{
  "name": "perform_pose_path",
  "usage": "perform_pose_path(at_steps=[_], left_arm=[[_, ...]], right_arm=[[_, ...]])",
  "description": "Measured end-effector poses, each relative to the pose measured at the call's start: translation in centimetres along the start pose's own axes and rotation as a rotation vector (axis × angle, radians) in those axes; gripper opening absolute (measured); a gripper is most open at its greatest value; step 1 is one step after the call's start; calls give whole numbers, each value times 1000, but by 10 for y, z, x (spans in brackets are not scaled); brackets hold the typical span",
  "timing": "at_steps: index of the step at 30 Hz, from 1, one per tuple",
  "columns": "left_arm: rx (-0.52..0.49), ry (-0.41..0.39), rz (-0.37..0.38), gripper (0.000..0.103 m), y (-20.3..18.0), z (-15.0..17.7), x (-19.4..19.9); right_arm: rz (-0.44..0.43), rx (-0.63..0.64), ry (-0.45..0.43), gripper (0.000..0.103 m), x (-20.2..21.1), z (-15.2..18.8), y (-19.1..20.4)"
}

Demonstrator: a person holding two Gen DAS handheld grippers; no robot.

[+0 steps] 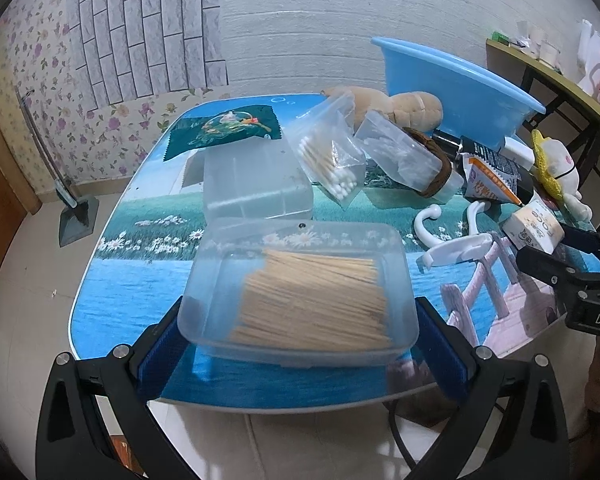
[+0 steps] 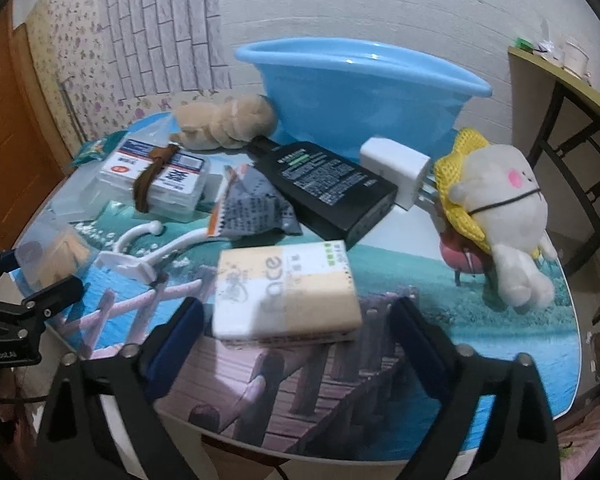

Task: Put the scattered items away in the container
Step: 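Lift the toothpick box and tissue pack off the table with both grippers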

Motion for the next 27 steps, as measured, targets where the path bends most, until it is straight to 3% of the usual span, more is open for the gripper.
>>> perform_pose_path(at_steps=[14,17,27], left_arm=[[67,-33,34,100,6,-1,3],[61,-39,32,94,6,-1,5],[56,-84,41,94,4,0,16]], right_arm=[[-48,-9,-28,63,8,4,-5],[-46,0,-31,63,7,3,-2],[-67,-5,-49,63,13,3,-3]])
Point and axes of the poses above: each gripper's, at about its wrist camera, not at the fingertips, and x roughly against the way its jaws point, y to its left, z to its underside, the point moved 4 cm from there along -x, roughly the way its jaws point, and after that the axes turned 2 degrees about z, right-handed, at the moved point
